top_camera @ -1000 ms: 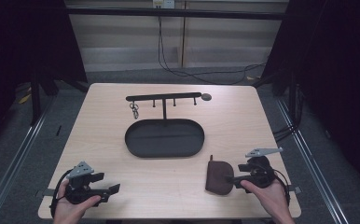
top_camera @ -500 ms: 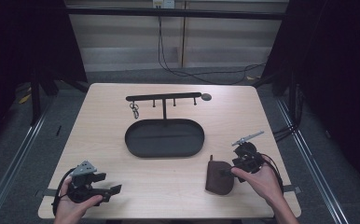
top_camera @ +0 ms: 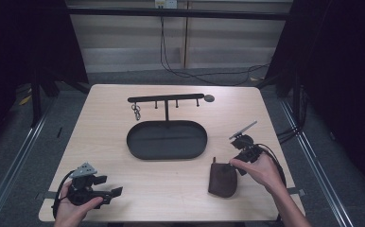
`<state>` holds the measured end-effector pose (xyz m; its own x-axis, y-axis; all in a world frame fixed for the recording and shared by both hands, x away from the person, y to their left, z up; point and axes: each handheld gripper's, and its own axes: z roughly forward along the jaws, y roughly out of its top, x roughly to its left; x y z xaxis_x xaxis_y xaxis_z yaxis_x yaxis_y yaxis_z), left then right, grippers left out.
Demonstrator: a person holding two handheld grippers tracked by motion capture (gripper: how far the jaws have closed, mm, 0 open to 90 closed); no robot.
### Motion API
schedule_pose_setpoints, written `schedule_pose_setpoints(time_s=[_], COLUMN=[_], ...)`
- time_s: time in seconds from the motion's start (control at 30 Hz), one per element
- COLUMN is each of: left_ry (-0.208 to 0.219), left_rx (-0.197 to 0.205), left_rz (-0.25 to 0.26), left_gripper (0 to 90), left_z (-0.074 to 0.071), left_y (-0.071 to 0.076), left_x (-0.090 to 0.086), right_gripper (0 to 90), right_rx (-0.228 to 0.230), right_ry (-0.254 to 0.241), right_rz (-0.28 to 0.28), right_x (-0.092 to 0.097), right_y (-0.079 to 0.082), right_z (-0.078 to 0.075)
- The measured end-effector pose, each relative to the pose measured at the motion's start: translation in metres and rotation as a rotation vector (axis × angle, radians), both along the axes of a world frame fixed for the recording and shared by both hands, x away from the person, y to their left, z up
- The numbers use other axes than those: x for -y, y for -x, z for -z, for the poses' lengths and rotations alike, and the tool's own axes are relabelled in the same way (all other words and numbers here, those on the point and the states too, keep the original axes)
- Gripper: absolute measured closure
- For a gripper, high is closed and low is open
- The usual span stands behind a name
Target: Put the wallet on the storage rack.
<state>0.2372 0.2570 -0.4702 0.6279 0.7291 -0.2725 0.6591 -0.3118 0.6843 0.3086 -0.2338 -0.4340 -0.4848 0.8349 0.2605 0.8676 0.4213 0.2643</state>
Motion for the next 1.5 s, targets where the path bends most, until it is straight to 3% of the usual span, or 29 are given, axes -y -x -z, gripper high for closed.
schedule_pose_setpoints(time_s=[0.2, 0.33, 0.4, 0.5, 0.6, 0.9, 1.0, 1.07, 1.2, 1.4, 1.5], left_ry=[-0.004, 0.004, 0.005, 0.004, 0.004, -0.023, -0.022, -0.023, -0.028, -0.026, -0.023], left_rx=[0.006, 0.007, 0.005, 0.002, 0.005, 0.004, 0.002, 0.003, 0.035, 0.029, 0.027], left_rz=[-0.006, -0.004, -0.007, -0.002, -0.002, -0.001, 0.001, 0.004, -0.001, 0.003, 0.008], left_gripper=[17.8, 17.8, 17.9, 17.9, 17.9, 19.7, 19.7, 20.0, 22.9, 22.8, 22.6], left_z=[0.000, -0.001, -0.001, -0.001, -0.001, 0.000, 0.000, -0.001, -0.003, -0.003, -0.002], left_y=[0.001, 0.001, 0.001, 0.001, 0.001, 0.001, 0.001, 0.001, 0.002, 0.002, 0.002], left_x=[0.000, -0.001, -0.001, -0.001, -0.001, 0.001, 0.001, 0.001, 0.001, 0.000, 0.000], right_gripper=[24.7, 25.8, 31.5, 29.8, 25.5, 23.0, 23.8, 30.8, 32.8, 40.8, 50.0], right_rx=[-0.081, -0.096, -0.088, -0.095, -0.143, -0.169, -0.198, -0.216, -0.198, -0.196, -0.185], right_ry=[0.017, 0.032, 0.031, 0.043, 0.065, 0.086, 0.057, 0.018, 0.002, 0.002, -0.001], right_rz=[0.014, 0.028, 0.020, 0.015, 0.020, 0.023, 0.024, 0.012, -0.005, -0.013, 0.003], right_x=[-0.001, -0.001, -0.002, -0.005, -0.008, -0.010, -0.007, -0.005, -0.007, -0.007, -0.005], right_y=[-0.008, -0.009, -0.009, -0.009, -0.009, -0.013, -0.016, -0.017, -0.017, -0.020, -0.022], right_z=[0.012, 0.014, 0.015, 0.017, 0.023, 0.028, 0.032, 0.032, 0.032, 0.028, 0.024])
